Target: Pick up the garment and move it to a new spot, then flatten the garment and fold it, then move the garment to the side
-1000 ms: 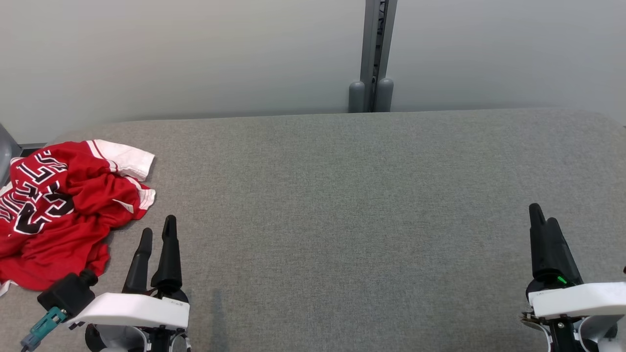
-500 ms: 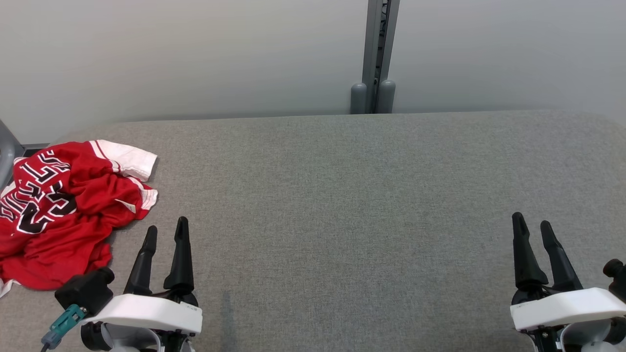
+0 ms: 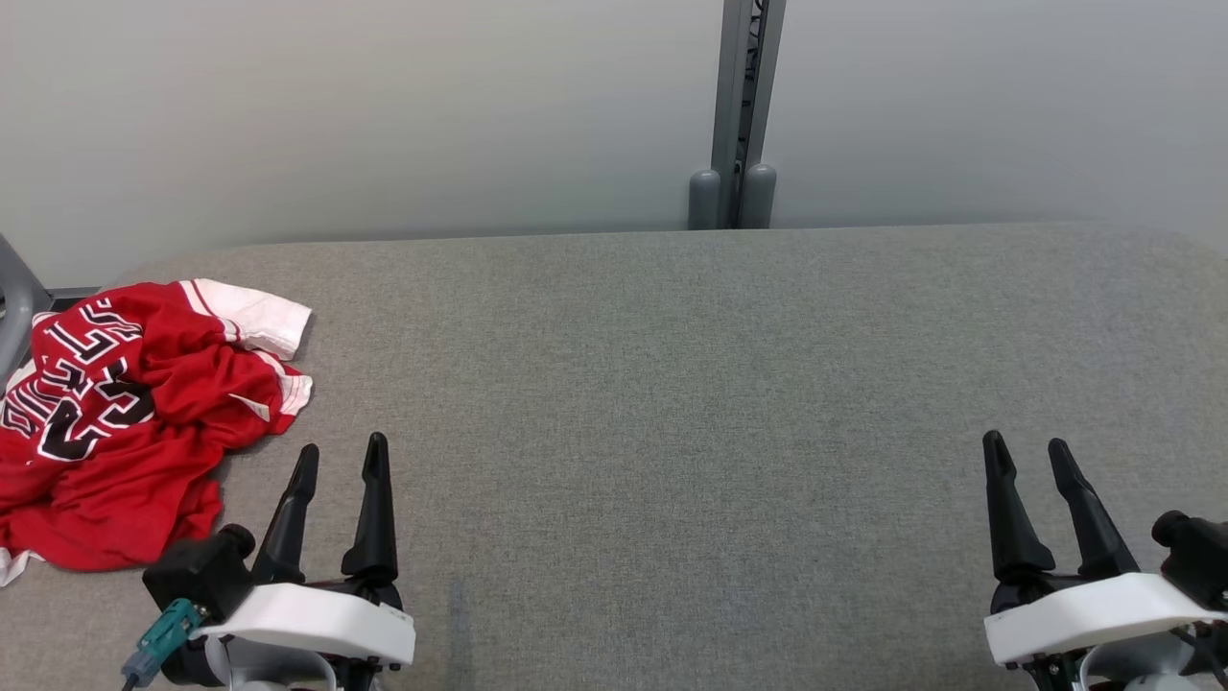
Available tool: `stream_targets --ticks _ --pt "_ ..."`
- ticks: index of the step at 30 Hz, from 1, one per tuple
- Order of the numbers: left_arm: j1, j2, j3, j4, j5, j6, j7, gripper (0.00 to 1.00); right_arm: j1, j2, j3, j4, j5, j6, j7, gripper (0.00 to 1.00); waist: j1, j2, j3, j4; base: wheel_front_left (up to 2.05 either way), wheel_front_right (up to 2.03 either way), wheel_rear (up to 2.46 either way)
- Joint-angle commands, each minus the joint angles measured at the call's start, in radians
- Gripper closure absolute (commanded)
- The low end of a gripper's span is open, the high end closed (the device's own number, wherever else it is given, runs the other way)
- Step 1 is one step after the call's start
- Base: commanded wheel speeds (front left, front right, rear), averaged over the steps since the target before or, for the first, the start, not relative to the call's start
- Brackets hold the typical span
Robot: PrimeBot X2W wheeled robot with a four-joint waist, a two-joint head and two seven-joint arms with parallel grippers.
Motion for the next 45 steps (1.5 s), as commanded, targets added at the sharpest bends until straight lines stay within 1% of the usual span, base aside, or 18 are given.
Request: stream_targets --ticks 1,23,36,45 --pt "-0.009 0.006 -0.002 -0.007 0.021 0.005 -0.006 0.00 0.000 -0.010 0.001 -0.006 -0.021 0.004 -0.009 0.00 0.0000 0.0000 0.000 0.000 0.00 0.00 0.00" --pt "-0.009 0.008 -0.038 -0.020 0.199 0.022 -0.055 0.00 0.010 -0.021 0.028 -0.025 -0.203 0.004 -0.038 0.00 0.0000 0.0000 -0.001 0.007 0.00 0.00 0.00" --pt "-0.007 0.009 -0.057 -0.028 0.291 0.032 -0.080 0.00 0.013 -0.026 0.039 -0.037 -0.284 0.004 -0.059 0.00 0.0000 0.0000 -0.003 0.007 0.00 0.00 0.00" --pt "-0.007 0.009 -0.065 -0.031 0.327 0.035 -0.089 0.00 0.015 -0.029 0.045 -0.042 -0.320 0.004 -0.072 0.00 0.0000 0.0000 0.000 0.008 0.00 0.00 0.00"
